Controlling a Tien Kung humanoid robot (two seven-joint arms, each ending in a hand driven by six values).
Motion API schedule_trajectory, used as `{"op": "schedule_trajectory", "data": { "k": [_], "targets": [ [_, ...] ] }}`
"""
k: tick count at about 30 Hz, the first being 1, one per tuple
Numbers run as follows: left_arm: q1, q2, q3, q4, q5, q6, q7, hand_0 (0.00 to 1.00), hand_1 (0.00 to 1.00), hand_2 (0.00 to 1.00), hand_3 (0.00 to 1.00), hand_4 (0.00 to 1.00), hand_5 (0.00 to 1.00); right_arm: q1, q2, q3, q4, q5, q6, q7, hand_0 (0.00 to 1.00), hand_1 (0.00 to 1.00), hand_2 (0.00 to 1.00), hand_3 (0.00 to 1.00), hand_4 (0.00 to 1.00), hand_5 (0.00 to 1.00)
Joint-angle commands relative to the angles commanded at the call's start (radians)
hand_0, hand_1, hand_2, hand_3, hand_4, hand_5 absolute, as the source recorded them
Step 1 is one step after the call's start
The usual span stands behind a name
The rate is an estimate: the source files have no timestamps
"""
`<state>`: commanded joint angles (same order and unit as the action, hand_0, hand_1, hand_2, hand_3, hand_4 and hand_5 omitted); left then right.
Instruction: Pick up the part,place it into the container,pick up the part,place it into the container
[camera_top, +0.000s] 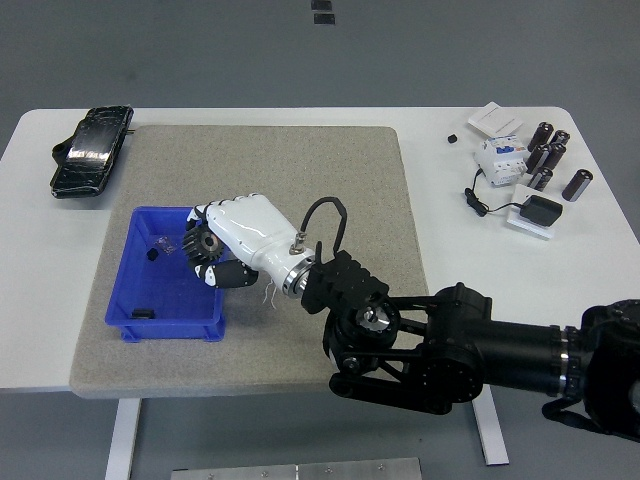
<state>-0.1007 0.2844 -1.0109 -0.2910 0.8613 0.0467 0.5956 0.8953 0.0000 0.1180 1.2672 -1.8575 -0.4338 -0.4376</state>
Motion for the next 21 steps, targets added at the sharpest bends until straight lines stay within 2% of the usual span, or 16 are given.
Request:
{"op": "schedule_trajectory", "data": {
  "k": [4, 5, 9, 10, 21],
  "targets": [
    [0.0, 0.001, -0.003, -0.001, 0.004, 0.0, 0.002, 0.744, 0.717, 0.715, 0.631, 0.653, 0.438, 0.001, 0.0, -0.037, -0.02, -0.024, 0.0, -0.014, 0.424, 0.513, 0.549, 0.628, 0.491, 0.002],
    [0.0, 0.001, -0.003, -0.001, 0.005, 0.0, 0.002, 0.744, 0.717, 0.714, 0.631, 0.654, 0.439, 0.001, 0.0, -0.044, -0.025, -0.03, 0.003, -0.022, 0.555, 0.668, 0.676, 0.669, 0.458, 0.271],
    [-0.001, 0.001, -0.006, -0.002, 0.008, 0.0, 0.005, 0.744, 0.717, 0.714, 0.631, 0.654, 0.439, 0.002, 0.0, -0.065, -0.035, -0.033, 0.006, -0.041, 0.555, 0.668, 0.676, 0.669, 0.458, 0.271],
    [-0.001, 0.001, -0.007, -0.003, 0.009, 0.0, 0.006, 0.744, 0.715, 0.715, 0.631, 0.654, 0.439, 0.003, 0.0, -0.07, -0.036, -0.032, 0.001, -0.042, 0.721, 0.802, 0.812, 0.733, 0.542, 0.284],
    [-0.002, 0.003, -0.011, -0.004, 0.012, 0.001, 0.009, 0.744, 0.716, 0.714, 0.631, 0.654, 0.441, 0.003, 0.0, -0.083, -0.031, -0.018, -0.045, -0.042, 0.735, 0.813, 0.827, 0.741, 0.571, 0.293]
  ]
}}
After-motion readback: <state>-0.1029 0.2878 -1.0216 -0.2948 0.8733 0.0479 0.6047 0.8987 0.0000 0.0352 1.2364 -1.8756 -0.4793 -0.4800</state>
